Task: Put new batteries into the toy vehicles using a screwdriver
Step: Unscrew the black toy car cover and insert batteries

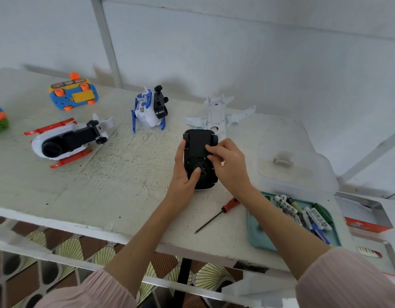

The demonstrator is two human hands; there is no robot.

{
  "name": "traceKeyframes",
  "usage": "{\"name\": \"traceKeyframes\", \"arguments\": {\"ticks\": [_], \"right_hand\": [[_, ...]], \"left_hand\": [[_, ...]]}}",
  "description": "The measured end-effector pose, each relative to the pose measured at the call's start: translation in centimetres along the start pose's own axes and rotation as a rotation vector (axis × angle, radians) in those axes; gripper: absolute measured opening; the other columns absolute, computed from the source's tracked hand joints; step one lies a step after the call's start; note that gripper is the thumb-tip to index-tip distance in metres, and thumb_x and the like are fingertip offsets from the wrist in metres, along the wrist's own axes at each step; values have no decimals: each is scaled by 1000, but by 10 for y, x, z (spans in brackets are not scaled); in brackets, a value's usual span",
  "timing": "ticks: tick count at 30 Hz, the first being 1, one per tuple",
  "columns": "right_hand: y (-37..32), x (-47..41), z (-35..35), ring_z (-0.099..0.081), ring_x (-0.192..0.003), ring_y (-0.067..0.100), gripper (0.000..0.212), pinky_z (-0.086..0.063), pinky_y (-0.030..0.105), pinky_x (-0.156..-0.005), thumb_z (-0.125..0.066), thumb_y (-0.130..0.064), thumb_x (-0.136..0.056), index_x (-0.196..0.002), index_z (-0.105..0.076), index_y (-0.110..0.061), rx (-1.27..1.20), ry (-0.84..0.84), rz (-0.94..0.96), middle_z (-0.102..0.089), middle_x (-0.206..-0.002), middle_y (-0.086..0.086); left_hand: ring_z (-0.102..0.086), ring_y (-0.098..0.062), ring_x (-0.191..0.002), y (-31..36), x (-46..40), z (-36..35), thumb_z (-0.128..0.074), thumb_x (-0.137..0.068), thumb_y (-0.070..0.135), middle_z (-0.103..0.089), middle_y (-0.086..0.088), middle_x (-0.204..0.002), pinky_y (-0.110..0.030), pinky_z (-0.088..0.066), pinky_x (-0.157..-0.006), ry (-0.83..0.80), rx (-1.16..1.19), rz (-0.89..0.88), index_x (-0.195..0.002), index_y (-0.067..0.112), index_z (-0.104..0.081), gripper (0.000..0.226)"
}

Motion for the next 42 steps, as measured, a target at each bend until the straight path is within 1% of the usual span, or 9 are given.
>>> {"name": "traceKeyframes", "arguments": {"ticks": [10,14,17,22,26,31,36,39,42], "right_hand": [[-4,-7,0,-48,-66,12,12,-39,5,-63,-69,-4,-78,-89,-67,1,-2,-80,-55,-50,-77,1],[-1,-8,-4,-48,-67,15,9,-37,13,-60,-67,-7,-80,-86,-66,-1,45,-97,-55,-49,-76,-1],[-1,-10,-2,-44,-62,10,7,-33,9,-59,-66,-7,-81,-83,-67,0,24,-94,-54,-47,-72,-1],[-2,-8,21,-49,-62,2,12,-39,6,-63,-66,-3,-81,-90,-72,-4,-21,-154,10,-61,-74,5],[5,14,43,-57,-70,11,11,-45,14,-67,-71,-5,-77,-86,-73,-11,-45,-454,-6,-62,-82,-1],[12,50,44,-47,-91,11,22,-37,15,-80,-76,-16,-72,-94,-74,-18,110,-865,66,-61,-101,1],[13,56,37,-48,-94,19,19,-44,33,-82,-74,-12,-74,-93,-74,-15,172,-826,87,-62,-103,4],[16,55,38,-46,-90,11,14,-41,22,-80,-73,-4,-74,-86,-73,-11,104,-812,39,-62,-104,4],[8,46,51,-56,-85,4,14,-47,15,-77,-70,0,-76,-87,-71,-8,-79,-690,-51,-65,-97,2]], "left_hand": [[-42,-22,-133,0,0,0,-50,-86,38,-26,1,-152,-51,-40,-106,0,11,28,-134,68,-9,69],[-41,-19,-134,2,0,0,-47,-91,27,-26,9,-149,-49,-41,-107,-8,4,22,-133,68,-10,70],[-42,-21,-133,3,0,0,-47,-91,24,-25,4,-152,-49,-42,-106,-2,0,19,-132,70,-10,72],[-41,-17,-134,2,4,0,-48,-93,26,-26,12,-151,-48,-39,-109,5,-12,-2,-134,68,-8,71],[-34,-20,-139,1,4,0,-48,-91,32,-19,2,-156,-51,-32,-112,30,-78,-7,-134,69,-4,71],[-34,-15,-138,4,6,-1,-46,-92,29,-20,0,-155,-48,-31,-114,24,-88,-4,-130,72,-5,71],[-39,-16,-135,9,6,-2,-46,-94,24,-24,-5,-154,-43,-33,-113,15,-91,-3,-127,74,-5,73],[-41,-19,-133,9,7,-1,-46,-98,16,-26,-10,-153,-45,-35,-112,20,-91,5,-128,72,-5,76],[-41,-23,-133,10,7,1,-48,-94,27,-27,-11,-152,-49,-36,-110,46,-66,9,-130,72,-8,70]]}}
Point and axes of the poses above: each hand's wrist, its own x-axis away from the middle knuckle, its own z-axis out of the back of the hand, y = z × x, the point moved 4 cm from there along -x, towards the middle knuckle
